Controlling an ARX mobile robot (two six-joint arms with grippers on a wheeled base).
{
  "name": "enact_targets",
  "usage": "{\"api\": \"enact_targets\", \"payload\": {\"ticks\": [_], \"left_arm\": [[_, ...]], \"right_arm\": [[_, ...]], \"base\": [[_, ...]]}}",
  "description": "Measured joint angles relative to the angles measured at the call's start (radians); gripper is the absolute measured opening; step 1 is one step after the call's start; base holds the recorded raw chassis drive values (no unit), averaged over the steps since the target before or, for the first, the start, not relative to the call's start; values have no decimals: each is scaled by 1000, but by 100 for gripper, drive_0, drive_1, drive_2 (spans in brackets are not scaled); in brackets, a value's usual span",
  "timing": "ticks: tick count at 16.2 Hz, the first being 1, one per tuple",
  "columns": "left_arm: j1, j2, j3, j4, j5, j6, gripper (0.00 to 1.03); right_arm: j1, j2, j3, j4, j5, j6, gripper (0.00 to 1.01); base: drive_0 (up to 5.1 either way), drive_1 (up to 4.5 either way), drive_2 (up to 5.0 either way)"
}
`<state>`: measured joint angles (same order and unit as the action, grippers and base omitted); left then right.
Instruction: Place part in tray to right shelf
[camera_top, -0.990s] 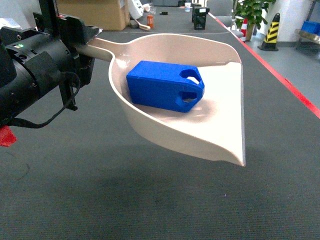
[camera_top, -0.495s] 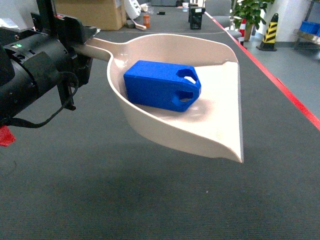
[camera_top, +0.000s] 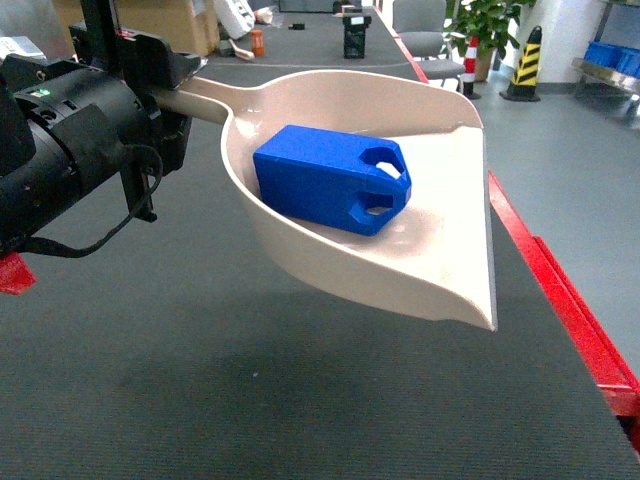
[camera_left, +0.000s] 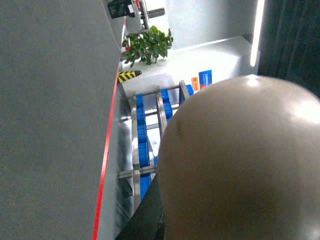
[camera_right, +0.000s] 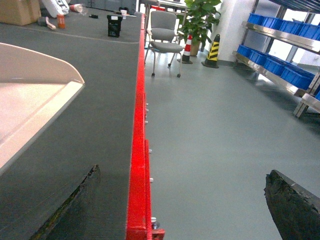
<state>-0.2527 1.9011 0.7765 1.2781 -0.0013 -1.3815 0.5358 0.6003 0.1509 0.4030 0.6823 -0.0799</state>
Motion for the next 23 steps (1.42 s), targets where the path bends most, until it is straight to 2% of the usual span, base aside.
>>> {"api": "enact_targets", "payload": {"ticks": [23], "left_arm": [[1, 0, 1, 0, 0, -1, 15]], "right_arm": [[0, 0, 0, 1, 1, 0, 98]], "base": [[499, -244, -244]]}}
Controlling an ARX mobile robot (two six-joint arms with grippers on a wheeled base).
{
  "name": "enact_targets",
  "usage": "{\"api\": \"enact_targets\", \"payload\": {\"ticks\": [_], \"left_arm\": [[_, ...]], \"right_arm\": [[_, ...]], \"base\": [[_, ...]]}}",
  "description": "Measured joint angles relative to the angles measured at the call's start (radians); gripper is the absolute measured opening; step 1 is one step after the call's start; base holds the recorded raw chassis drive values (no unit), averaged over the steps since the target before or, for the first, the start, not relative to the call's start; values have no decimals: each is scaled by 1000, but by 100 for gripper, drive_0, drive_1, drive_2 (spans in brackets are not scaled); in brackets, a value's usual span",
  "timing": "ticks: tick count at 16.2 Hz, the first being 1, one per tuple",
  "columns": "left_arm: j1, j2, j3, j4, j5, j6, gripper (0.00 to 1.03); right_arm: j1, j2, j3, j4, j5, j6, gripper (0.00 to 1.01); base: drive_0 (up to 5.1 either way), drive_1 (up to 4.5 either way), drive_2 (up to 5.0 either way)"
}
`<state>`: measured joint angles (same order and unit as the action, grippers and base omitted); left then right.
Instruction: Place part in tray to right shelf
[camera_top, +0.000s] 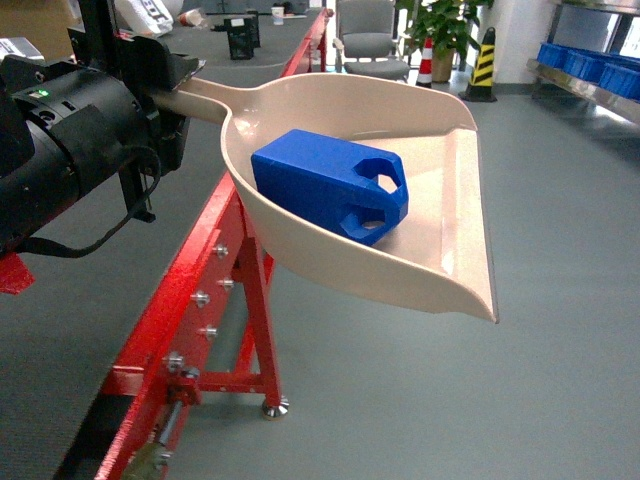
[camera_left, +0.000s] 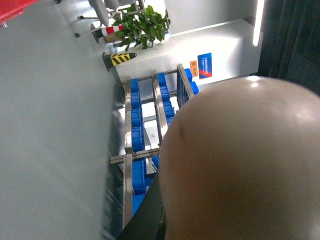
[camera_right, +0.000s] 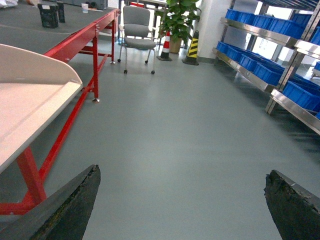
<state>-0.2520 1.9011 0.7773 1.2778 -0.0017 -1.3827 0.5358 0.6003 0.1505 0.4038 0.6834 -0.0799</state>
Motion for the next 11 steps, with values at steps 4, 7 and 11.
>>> {"api": "enact_targets", "payload": {"ticks": [4, 7, 11], "left_arm": [[-1, 0, 0, 5, -1, 0, 15], [-1, 0, 0, 3, 1, 0, 15], [1, 0, 0, 2, -3, 2, 14]], "right_arm": [[0, 0, 0, -2, 0, 0, 98], [0, 0, 0, -1, 0, 0, 98], [0, 0, 0, 1, 0, 0, 98]], "base": [[494, -247, -247], [495, -246, -246], [501, -240, -240]]}}
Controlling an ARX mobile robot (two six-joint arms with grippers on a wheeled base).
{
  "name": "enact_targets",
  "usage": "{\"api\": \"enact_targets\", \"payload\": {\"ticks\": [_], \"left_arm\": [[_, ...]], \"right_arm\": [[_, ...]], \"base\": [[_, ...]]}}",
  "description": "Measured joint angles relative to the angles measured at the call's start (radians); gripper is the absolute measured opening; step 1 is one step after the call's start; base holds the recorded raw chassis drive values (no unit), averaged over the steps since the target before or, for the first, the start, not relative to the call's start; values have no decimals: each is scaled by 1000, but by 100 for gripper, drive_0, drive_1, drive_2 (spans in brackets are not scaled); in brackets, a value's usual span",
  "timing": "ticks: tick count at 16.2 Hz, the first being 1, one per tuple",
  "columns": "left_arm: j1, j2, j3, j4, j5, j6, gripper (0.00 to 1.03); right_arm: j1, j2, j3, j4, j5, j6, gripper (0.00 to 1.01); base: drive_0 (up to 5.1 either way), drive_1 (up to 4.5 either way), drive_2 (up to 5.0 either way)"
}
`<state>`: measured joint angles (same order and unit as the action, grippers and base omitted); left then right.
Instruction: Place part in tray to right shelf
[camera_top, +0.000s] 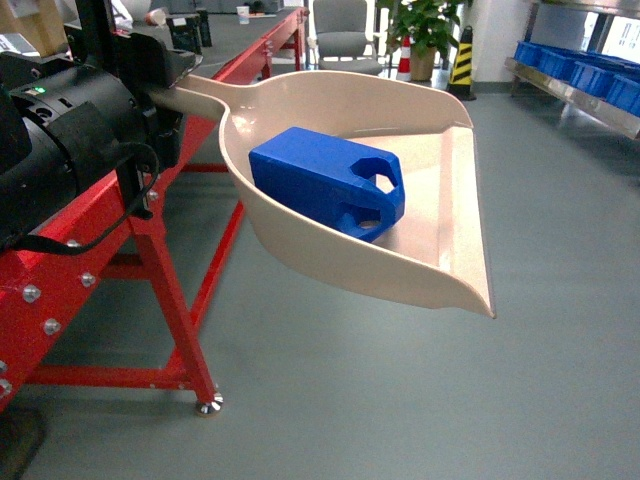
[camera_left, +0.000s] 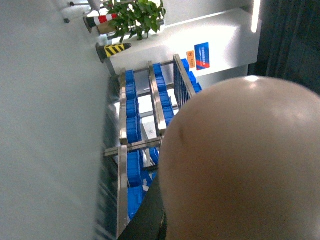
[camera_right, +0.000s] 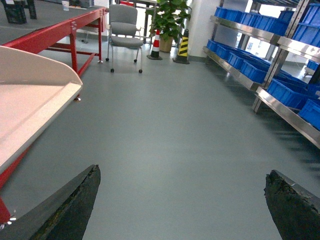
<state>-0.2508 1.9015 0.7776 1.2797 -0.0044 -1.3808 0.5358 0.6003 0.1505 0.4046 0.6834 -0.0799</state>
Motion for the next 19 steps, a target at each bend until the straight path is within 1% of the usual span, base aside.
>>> {"api": "enact_targets", "payload": {"ticks": [18, 19], "left_arm": [[-3, 1, 0, -8, 4, 0, 14], [-2, 1, 0, 7, 2, -2, 14]], "right_arm": [[0, 2, 0, -5, 0, 0, 98], [0, 0, 0, 0, 0, 0, 98]], "base": [[503, -239, -239], [495, -250, -250]]}}
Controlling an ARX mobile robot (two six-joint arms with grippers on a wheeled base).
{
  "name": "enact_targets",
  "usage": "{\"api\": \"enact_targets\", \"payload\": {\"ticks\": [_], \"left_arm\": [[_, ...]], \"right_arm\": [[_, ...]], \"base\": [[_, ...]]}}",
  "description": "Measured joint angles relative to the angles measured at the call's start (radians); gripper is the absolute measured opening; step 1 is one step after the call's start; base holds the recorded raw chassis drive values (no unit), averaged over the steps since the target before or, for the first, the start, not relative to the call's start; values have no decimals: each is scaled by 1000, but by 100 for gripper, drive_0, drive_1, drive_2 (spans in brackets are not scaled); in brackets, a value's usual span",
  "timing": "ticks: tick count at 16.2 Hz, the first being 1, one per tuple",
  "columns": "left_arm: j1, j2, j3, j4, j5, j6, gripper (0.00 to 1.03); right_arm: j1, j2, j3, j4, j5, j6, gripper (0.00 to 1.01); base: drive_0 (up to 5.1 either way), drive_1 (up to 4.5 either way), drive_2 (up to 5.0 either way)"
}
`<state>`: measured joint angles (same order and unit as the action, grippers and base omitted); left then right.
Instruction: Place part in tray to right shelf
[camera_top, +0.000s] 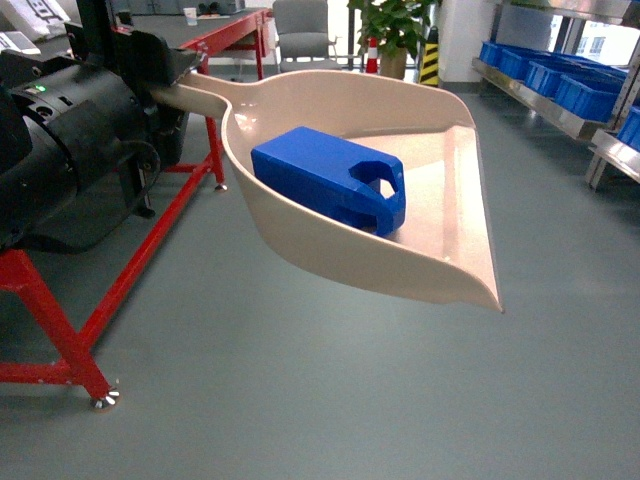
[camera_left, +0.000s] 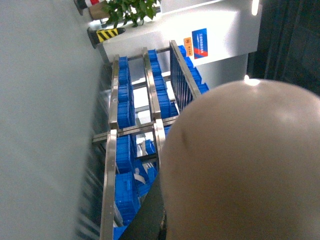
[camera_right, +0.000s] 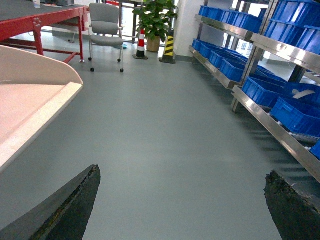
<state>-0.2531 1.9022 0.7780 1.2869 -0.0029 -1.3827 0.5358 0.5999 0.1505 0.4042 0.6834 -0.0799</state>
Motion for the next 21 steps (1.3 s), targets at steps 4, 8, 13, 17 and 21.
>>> {"api": "enact_targets", "payload": {"ticks": [4, 8, 13, 17, 21], "left_arm": [[-8, 1, 0, -4, 0, 0, 14], [-14, 1, 0, -9, 12, -2, 14], [0, -1, 0, -6, 3, -2, 14], [0, -1, 0, -6, 2, -2, 14], [0, -1, 0, -6, 2, -1, 14]], "right_arm": [[0, -3, 0, -2, 3, 0, 98], [-1, -4, 0, -2, 4, 0, 98], [-1, 0, 0, 0, 3, 0, 98], [0, 0, 0, 0, 1, 0, 98], [0, -1, 0, 0, 1, 0, 98]], "base": [[239, -119, -119], [5, 111, -102], [13, 439, -412], [-2, 423, -426], [7, 431, -418]]}}
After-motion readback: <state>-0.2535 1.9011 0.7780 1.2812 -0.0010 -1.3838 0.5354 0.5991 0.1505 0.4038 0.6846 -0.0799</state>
